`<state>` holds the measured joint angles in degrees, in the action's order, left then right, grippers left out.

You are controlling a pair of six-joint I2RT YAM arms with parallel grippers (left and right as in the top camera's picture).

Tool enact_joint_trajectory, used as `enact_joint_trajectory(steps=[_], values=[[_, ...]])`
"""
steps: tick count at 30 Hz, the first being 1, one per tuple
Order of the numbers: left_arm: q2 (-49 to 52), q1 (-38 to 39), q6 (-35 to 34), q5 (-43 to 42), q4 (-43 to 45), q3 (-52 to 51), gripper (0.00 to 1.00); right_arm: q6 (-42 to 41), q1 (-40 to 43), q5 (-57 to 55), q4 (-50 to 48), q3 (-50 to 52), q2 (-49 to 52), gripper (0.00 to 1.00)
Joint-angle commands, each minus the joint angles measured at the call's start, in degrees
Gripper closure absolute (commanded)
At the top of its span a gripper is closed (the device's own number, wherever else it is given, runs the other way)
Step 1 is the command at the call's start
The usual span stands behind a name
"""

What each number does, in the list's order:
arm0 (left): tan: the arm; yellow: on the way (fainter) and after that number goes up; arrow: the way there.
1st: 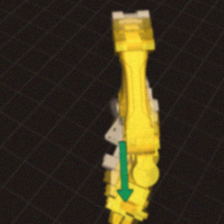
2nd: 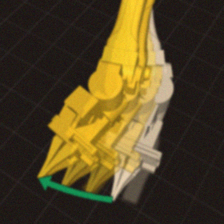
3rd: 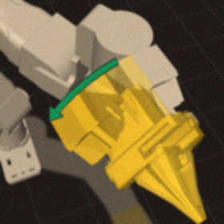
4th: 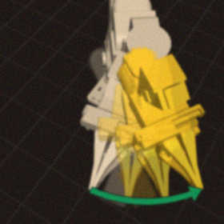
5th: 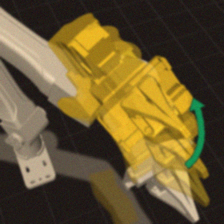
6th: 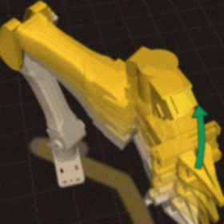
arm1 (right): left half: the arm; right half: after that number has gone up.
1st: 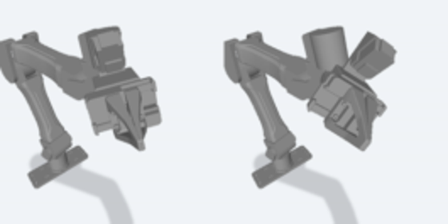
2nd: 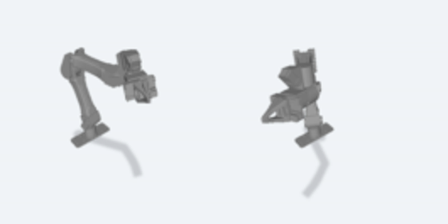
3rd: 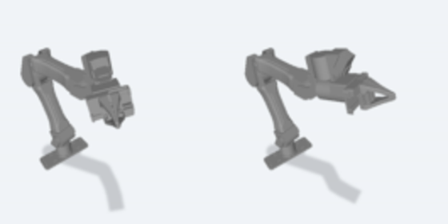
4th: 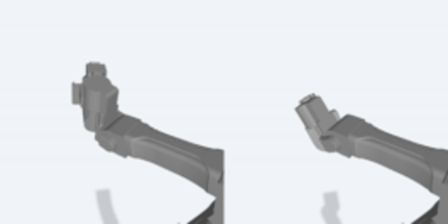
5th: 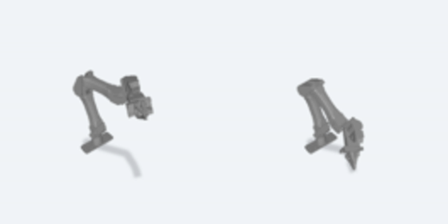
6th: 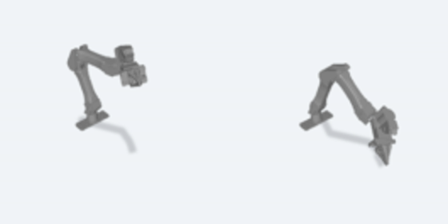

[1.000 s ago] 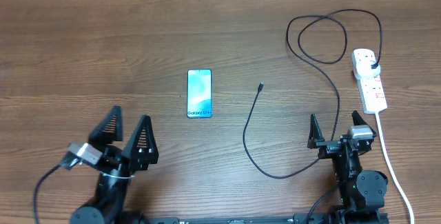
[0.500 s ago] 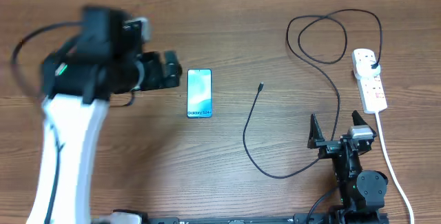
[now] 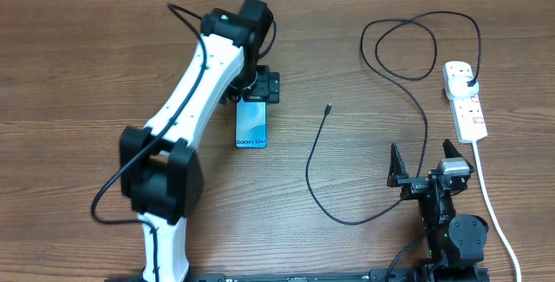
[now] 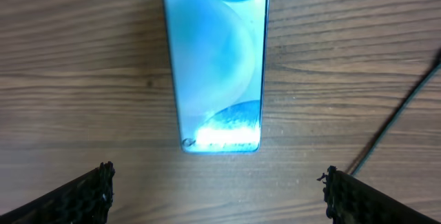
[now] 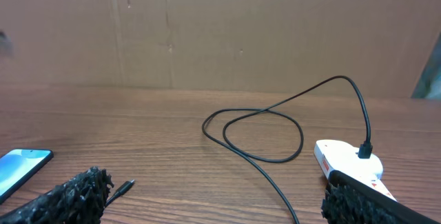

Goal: Plug charger to phone and switch on socket
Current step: 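Move the left gripper over the blue-screen phone and lower onto it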

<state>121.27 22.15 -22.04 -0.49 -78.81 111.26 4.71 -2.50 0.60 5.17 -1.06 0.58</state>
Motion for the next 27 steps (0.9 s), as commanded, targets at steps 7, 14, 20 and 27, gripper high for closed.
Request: enact_joint_trajectory(steps=[7,14,20,27], values=[[12.8,0.0,0.2,-2.6,3.2,1.3,0.00,-0.2,0.3,-0.5,-0.3,0.6,-0.4,0.00],[14.2,-0.3,0.2,-1.2,5.6,1.3,0.00,-0.2,0.3,-0.5,-0.3,0.6,-0.4,0.00],[14.4,-1.6,-0.3,-1.0,7.5,1.0,0.00,-0.2,0.3,-0.5,-0.3,0.6,-0.4,0.00],[14.4,-1.6,-1.7,-0.6,9.7,-2.2,0.00,-0.2,0.3,-0.5,-0.3,0.6,-0.4,0.00]])
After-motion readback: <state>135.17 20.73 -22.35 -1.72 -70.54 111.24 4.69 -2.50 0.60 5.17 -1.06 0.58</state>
